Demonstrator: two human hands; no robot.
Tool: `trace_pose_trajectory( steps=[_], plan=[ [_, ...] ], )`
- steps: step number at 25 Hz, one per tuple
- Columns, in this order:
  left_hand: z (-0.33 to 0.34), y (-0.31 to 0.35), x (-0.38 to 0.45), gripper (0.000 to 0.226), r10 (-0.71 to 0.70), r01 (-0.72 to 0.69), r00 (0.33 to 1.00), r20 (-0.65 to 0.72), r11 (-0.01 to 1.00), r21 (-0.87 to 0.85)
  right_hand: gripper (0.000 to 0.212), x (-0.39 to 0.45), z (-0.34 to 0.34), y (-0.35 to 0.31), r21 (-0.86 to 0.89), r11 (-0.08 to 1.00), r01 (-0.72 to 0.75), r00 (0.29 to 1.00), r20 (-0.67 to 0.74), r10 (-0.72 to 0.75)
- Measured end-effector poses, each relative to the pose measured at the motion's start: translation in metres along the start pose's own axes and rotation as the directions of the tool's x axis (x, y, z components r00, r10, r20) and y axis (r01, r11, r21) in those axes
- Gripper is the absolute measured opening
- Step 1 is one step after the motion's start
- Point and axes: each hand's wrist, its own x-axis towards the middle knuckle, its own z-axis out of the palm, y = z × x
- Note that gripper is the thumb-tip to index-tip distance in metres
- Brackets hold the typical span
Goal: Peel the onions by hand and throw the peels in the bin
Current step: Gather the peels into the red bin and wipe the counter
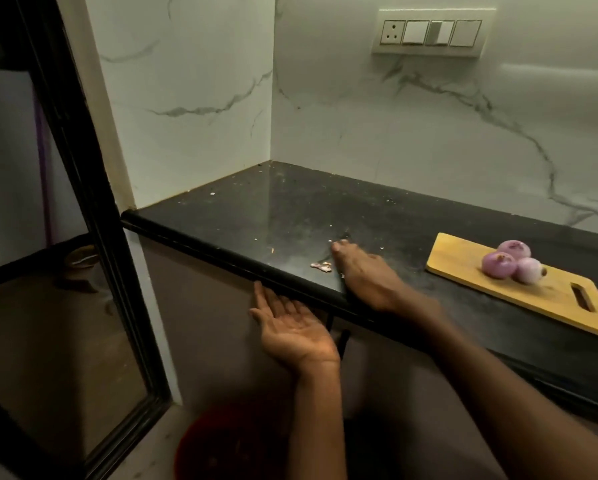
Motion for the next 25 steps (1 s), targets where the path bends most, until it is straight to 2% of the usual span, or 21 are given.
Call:
trace_pose_trajectory(
  steps=[2,3,5,7,8,9,10,11,12,13,14,15,17,18,19,21,22,23,25],
  plan=[
    [0.001,-0.010,-0.003,0.048,0.027,-0.027,1.000,0.015,0.999,-0.025,0.062,-0.012,0.001,-0.014,0.305,0.945,0.117,0.987,0.074,-0.146],
    [0.002,-0.013,-0.005,0.047,0.031,-0.030,0.999,0.022,0.999,-0.035,0.065,-0.013,-0.004,-0.009,0.369,0.920,0.131,0.987,0.037,-0.156],
    [0.002,-0.014,-0.001,0.045,0.031,-0.030,0.999,0.014,0.998,-0.046,0.070,0.008,-0.021,0.022,0.287,0.956,0.055,0.996,-0.079,-0.034],
    [0.001,-0.017,0.001,0.044,0.040,-0.039,0.999,0.007,0.998,-0.043,0.074,0.020,-0.029,0.046,0.043,0.986,-0.164,0.984,-0.070,0.166],
    [0.001,-0.019,0.002,0.044,0.053,-0.052,0.999,0.004,0.998,-0.044,0.074,0.022,-0.022,0.047,-0.084,0.978,-0.190,0.982,-0.038,0.187],
    [0.001,-0.021,0.002,0.043,0.066,-0.066,0.998,0.000,0.997,-0.048,0.072,0.020,-0.013,0.042,-0.165,0.979,-0.118,0.993,-0.005,0.119],
    [0.000,-0.022,0.003,0.043,0.075,-0.075,0.997,-0.003,0.996,-0.050,0.070,0.016,-0.004,0.033,-0.120,0.993,-0.007,0.999,0.034,0.011],
    [0.001,-0.022,0.005,0.044,0.085,-0.085,0.996,-0.010,0.995,-0.050,0.067,0.005,0.000,0.020,0.019,0.996,0.088,0.993,0.082,-0.089],
    [0.001,-0.020,0.007,0.044,0.100,-0.101,0.995,-0.029,0.994,-0.041,0.066,-0.004,-0.002,0.011,0.209,0.967,0.143,0.983,0.080,-0.162],
    [0.002,-0.017,0.012,0.045,0.126,-0.127,0.990,-0.056,0.991,-0.028,0.067,-0.002,-0.008,0.013,0.322,0.936,0.144,0.986,0.035,-0.163],
    [0.005,-0.014,0.015,0.045,0.160,-0.161,0.984,-0.081,0.987,-0.017,0.070,0.006,-0.016,0.023,0.317,0.944,0.088,0.996,-0.031,-0.083],
    [0.007,-0.011,0.019,0.045,0.195,-0.197,0.977,-0.091,0.980,-0.011,0.077,0.016,-0.021,0.037,0.238,0.971,-0.010,0.995,-0.099,0.034],
    [0.012,-0.008,0.023,0.043,0.231,-0.233,0.969,-0.084,0.972,-0.011,0.090,0.024,-0.017,0.041,0.038,0.971,-0.238,0.961,-0.135,0.241],
    [0.013,-0.008,0.025,0.042,0.229,-0.231,0.970,-0.078,0.973,-0.020,0.089,0.026,-0.009,0.032,-0.016,0.975,-0.221,0.971,-0.097,0.219],
    [0.012,-0.008,0.027,0.042,0.217,-0.219,0.974,-0.070,0.975,-0.028,0.084,0.026,-0.001,0.019,-0.007,0.992,-0.127,0.991,-0.047,0.126],
    [0.008,-0.006,0.031,0.043,0.187,-0.188,0.982,-0.036,0.982,-0.031,0.079,0.016,0.006,-0.003,0.201,0.979,0.016,0.999,0.035,-0.024],
    [0.005,-0.005,0.034,0.044,0.175,-0.175,0.984,-0.025,0.984,-0.032,0.079,0.018,0.000,0.000,0.257,0.966,0.023,1.000,-0.009,-0.022],
    [0.003,-0.004,0.035,0.045,0.167,-0.168,0.986,-0.023,0.985,-0.030,0.083,0.022,-0.007,0.011,0.234,0.972,-0.032,0.995,-0.085,0.053],
    [0.002,-0.003,0.034,0.045,0.161,-0.161,0.987,-0.030,0.987,-0.016,0.097,0.021,-0.009,0.032,0.026,0.972,-0.232,0.957,-0.172,0.233]
  ],
)
